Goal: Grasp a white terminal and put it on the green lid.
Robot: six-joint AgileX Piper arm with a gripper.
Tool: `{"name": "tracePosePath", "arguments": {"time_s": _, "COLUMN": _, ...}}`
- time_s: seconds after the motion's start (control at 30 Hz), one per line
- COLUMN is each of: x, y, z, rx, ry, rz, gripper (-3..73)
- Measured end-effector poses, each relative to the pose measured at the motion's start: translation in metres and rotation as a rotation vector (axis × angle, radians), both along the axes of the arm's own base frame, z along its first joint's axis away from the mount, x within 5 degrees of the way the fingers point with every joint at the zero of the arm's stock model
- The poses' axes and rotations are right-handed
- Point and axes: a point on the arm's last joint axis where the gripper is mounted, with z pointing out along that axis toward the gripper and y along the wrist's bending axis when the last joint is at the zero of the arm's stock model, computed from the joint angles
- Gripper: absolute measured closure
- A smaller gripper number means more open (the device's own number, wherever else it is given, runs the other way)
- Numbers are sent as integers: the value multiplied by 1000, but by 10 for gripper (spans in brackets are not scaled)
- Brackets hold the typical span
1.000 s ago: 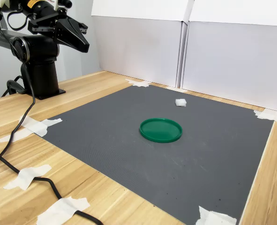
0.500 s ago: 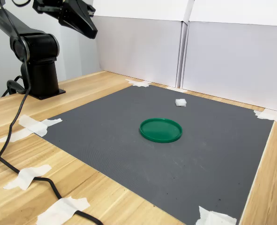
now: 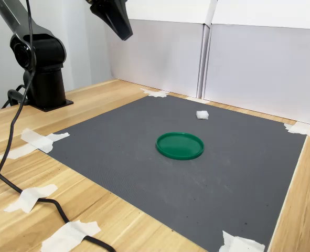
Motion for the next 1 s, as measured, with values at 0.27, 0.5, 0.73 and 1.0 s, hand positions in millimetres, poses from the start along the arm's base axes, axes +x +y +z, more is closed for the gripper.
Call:
{"name": "tracePosePath", "arguments": {"time_s": 0.27, "x": 33, "y": 17, "z": 2, "rx": -33, "ry": 6, "rz": 73, "gripper": 711}}
{"name": "tracePosePath", "arguments": {"time_s": 0.5, "x": 65, "y": 29, "z": 18, "rx": -117, "ry": -19, "rz": 214, "gripper": 711}}
{"name": "tracePosePath", "arguments": {"time_s": 0.73, "x": 87, "y": 41, "z": 34, "rx": -180, "ry": 23, "rz": 364, "gripper": 686}}
{"name": "tracePosePath", "arguments": {"time_s": 1.0, "x": 97, "y": 67, "z": 18, "rx": -328, "ry": 132, "rz": 482, "gripper": 442}}
